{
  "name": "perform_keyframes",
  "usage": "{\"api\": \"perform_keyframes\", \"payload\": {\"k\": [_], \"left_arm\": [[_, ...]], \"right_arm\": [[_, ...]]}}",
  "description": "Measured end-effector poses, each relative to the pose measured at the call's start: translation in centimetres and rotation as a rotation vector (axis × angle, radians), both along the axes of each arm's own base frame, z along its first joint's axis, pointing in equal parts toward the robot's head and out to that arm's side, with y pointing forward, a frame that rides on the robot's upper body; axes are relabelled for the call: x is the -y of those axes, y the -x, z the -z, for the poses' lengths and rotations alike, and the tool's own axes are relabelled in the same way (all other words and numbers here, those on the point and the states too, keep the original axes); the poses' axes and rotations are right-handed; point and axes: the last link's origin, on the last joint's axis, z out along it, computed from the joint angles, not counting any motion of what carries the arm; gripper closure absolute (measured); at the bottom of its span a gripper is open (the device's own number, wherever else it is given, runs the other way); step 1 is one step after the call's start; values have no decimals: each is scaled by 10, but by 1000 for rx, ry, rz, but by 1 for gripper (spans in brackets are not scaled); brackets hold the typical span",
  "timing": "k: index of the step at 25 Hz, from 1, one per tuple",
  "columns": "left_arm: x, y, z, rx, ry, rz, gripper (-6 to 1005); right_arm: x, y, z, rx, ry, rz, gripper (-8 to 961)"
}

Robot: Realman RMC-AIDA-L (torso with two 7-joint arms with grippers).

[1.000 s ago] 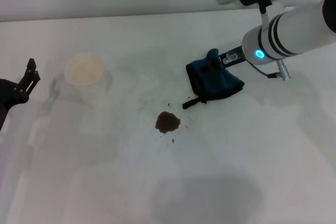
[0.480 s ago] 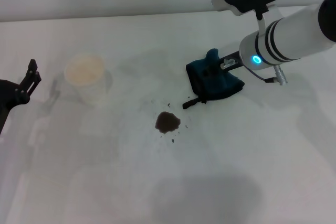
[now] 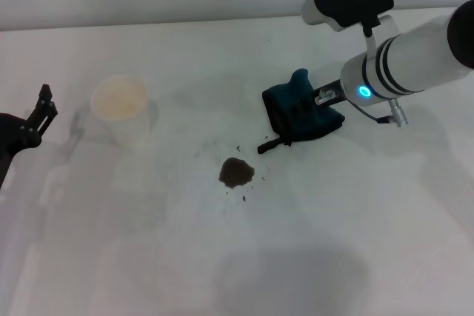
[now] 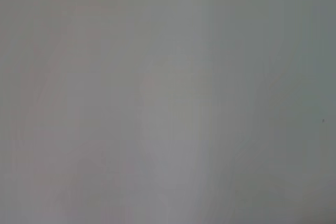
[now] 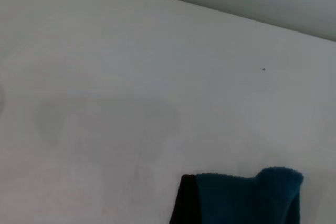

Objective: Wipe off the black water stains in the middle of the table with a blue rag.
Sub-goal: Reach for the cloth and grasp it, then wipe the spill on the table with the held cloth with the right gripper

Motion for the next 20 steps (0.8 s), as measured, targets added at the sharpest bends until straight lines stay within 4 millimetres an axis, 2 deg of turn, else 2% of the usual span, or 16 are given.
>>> {"api": "perform_keyframes", "payload": {"k": [4,15,20], "left_arm": [[0,0,0,0,0,1,108],[1,1,0,74,11,-16,108],[2,3,-1,71,10,-19,109]], "right_arm": [[2,1,3,7,11,-11,455],[4,3,6,6,19,-15,580],[5,-5,3,-2,36,47,762]]}}
